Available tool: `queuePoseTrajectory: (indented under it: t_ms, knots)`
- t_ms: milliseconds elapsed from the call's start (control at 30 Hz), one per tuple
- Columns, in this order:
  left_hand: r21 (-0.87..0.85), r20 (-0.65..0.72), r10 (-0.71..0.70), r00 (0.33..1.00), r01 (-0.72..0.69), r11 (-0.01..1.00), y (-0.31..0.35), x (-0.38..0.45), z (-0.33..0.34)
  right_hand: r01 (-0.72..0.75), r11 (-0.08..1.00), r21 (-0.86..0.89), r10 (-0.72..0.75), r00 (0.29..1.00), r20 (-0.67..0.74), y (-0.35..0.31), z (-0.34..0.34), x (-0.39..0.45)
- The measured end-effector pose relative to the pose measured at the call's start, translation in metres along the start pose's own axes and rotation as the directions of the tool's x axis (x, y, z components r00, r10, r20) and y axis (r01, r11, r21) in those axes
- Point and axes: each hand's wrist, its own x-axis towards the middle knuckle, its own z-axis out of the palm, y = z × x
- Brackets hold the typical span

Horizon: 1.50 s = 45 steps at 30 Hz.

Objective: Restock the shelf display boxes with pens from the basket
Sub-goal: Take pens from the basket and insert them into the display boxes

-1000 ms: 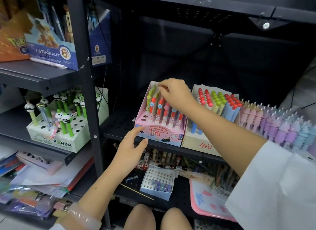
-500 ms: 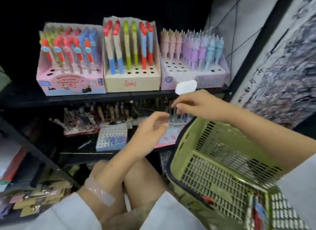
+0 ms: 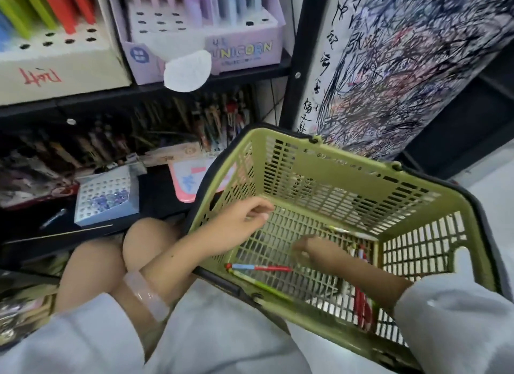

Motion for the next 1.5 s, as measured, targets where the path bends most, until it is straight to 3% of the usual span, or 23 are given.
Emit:
queuePoseTrajectory:
  t_ms: [100,233,367,500,600,667,733,767,800,867,967,1033,1067,1100,1133,1167,1200,1233,1300,1500]
  knots:
    - [0.027,0.008,-0.031,0.999,0.031,0.999,-0.005,0.003,0.002,0.131,0.991,-0.020,-0.132,0.990,-0.045,-0.037,0.026,0.025]
    - [0.035,-0.003,-0.084,0.996,0.084,0.996,-0.011,0.005,-0.002,0.142,0.988,-0.058,-0.143,0.990,-0.015,-0.062,0.049,0.042]
    - [0.017,-0.001,-0.095,0.996,0.095,0.995,-0.014,0.007,-0.003,0.154,0.978,0.140,-0.168,0.981,0.096,-0.061,0.057,0.039]
    - [0.002,-0.011,-0.116,0.993,0.116,0.993,-0.016,0.009,-0.002,0.044,0.954,0.295,-0.110,0.972,0.208,-0.060,0.059,0.036]
    - [-0.031,-0.045,-0.152,0.987,0.151,0.988,-0.013,0.011,-0.003,-0.002,0.924,0.383,-0.082,0.976,0.204,-0.056,0.051,0.030]
    - [-0.039,-0.157,-0.193,0.969,0.189,0.981,-0.012,0.014,-0.001,-0.059,0.807,0.587,0.016,0.997,0.079,-0.056,0.035,0.022]
    - [-0.058,-0.267,-0.265,0.927,0.259,0.964,-0.008,0.017,0.009,-0.032,0.519,0.854,0.159,0.986,-0.059,-0.062,0.012,0.008]
    - [-0.120,-0.239,-0.331,0.913,0.310,0.943,-0.004,0.018,0.019,0.034,0.391,0.920,0.211,0.969,-0.126,-0.065,0.000,-0.001]
    - [-0.222,-0.150,-0.403,0.903,0.366,0.904,0.000,0.020,0.032,0.107,0.340,0.934,0.225,0.955,-0.191,-0.069,-0.011,-0.010]
    - [-0.420,0.009,-0.498,0.867,0.455,0.785,0.008,0.026,0.057,0.198,0.417,0.887,0.160,0.945,-0.286,-0.077,-0.023,-0.029]
    - [-0.555,-0.016,-0.567,0.824,0.465,0.690,0.015,0.035,0.070,0.256,0.563,0.786,0.007,0.949,-0.314,-0.072,-0.020,-0.050]
    - [-0.589,0.025,-0.570,0.821,0.473,0.655,0.017,0.036,0.068,0.225,0.579,0.784,0.069,0.944,-0.322,-0.054,-0.008,-0.056]
    - [-0.589,0.056,-0.563,0.825,0.482,0.649,0.017,0.035,0.067,0.130,0.565,0.815,0.196,0.938,-0.286,-0.039,0.000,-0.057]
    - [-0.578,0.078,-0.553,0.830,0.490,0.653,0.018,0.034,0.065,-0.018,0.523,0.852,0.386,0.896,-0.218,-0.021,0.009,-0.057]
    - [-0.567,0.086,-0.546,0.833,0.492,0.661,0.018,0.033,0.064,-0.189,0.428,0.884,0.594,0.796,-0.117,0.000,0.019,-0.055]
    - [-0.559,0.079,-0.540,0.838,0.486,0.672,0.017,0.032,0.062,-0.359,0.283,0.889,0.757,0.653,0.023,0.019,0.028,-0.055]
    - [-0.548,0.064,-0.536,0.842,0.478,0.686,0.017,0.032,0.061,-0.497,0.162,0.853,0.844,0.518,0.141,0.034,0.036,-0.055]
    - [-0.534,0.046,-0.529,0.847,0.469,0.704,0.015,0.032,0.060,-0.584,0.111,0.804,0.886,0.425,0.187,0.043,0.042,-0.056]
    - [-0.512,0.026,-0.510,0.860,0.449,0.732,0.013,0.033,0.060,-0.635,0.108,0.765,0.912,0.369,0.178,0.044,0.051,-0.051]
    - [-0.552,0.035,-0.495,0.868,0.429,0.715,0.008,0.033,0.058,-0.706,0.219,0.673,0.938,0.343,0.055,0.022,0.059,-0.042]
